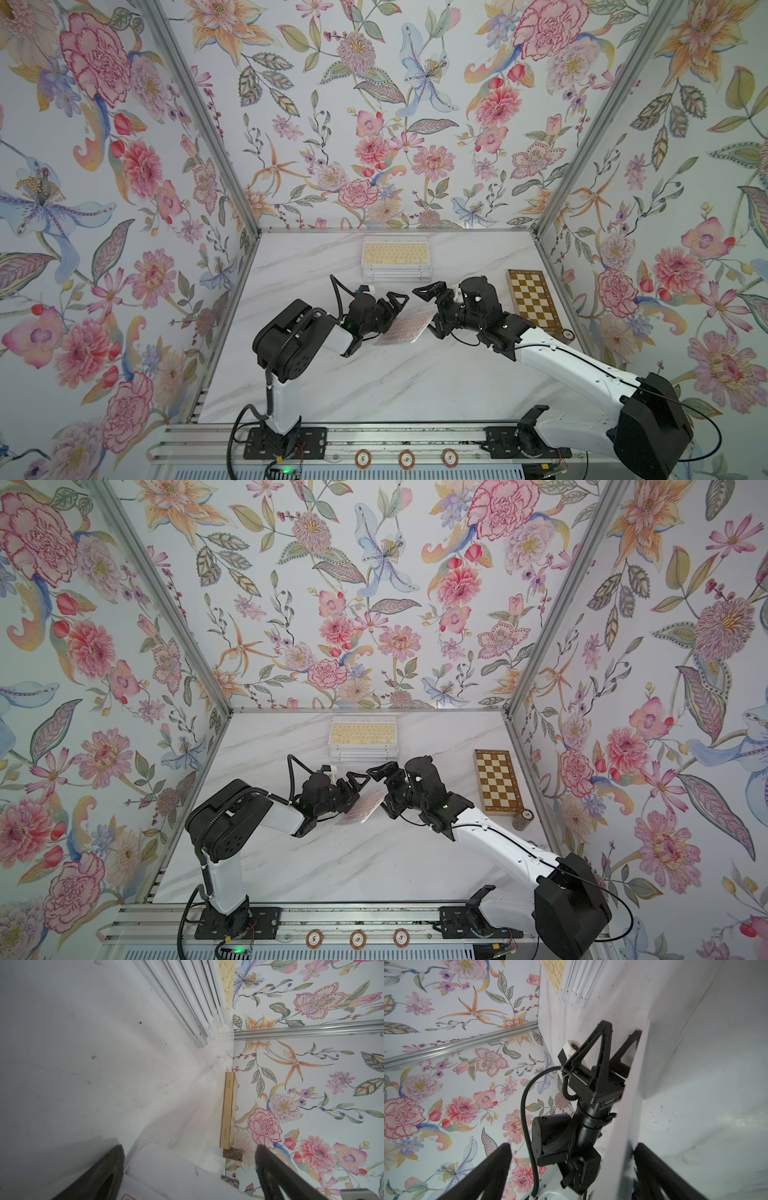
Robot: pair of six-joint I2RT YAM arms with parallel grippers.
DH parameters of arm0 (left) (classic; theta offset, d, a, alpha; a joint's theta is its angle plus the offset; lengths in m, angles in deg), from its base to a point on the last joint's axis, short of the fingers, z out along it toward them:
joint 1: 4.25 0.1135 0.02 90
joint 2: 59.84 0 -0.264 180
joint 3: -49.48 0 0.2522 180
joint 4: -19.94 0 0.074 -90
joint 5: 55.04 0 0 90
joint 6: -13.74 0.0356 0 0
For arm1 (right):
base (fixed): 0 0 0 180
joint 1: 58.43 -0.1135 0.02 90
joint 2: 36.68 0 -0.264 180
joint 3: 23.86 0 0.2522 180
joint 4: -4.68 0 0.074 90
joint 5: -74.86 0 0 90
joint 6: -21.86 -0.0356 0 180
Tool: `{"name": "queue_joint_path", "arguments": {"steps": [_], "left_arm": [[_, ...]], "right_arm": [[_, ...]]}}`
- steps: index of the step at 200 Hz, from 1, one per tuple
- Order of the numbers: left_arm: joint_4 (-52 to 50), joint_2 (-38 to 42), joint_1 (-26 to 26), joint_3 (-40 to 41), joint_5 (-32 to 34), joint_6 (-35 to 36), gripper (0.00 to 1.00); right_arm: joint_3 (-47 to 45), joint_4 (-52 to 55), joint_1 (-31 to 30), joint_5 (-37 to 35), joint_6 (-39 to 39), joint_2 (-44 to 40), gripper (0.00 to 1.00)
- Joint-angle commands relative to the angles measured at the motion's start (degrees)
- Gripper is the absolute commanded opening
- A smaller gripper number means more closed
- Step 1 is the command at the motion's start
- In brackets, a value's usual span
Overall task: Stack the numeric keypads
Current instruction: Pick up the numeric keypad from the center of the board.
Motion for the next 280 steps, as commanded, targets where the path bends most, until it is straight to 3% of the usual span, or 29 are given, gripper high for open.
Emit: {"name": "queue_joint_path", "arguments": {"steps": [1, 75, 119, 215, 280], "left_arm": [[-1.66, 0.9, 1.43, 1.49, -0.82, -0.16, 0.99], [-3.73, 2.38, 5.37, 1.93, -2.14, 1.99, 0.99], [-3.06, 2.52, 8.04, 3.26, -2.78, 2.43, 0.99], [-2.88, 4.09, 14.68, 5.67, -4.8, 3.83, 0.99], [-4.93, 5.53, 16.09, 5.32, -5.1, 5.06, 0.99]], "right_arm": [[2.83, 2.58, -1.83, -1.43, -0.45, 0.12, 0.92], [6.7, 6.0, -4.88, -3.47, 3.76, 1.61, 0.83], [7.74, 4.4, -6.32, -3.07, 4.96, 4.58, 0.69], [10.8, 3.41, -5.78, -2.14, 14.78, 7.7, 0.25], [11.51, 0.0, -4.28, 3.81, 18.81, 13.28, 0.17]]}}
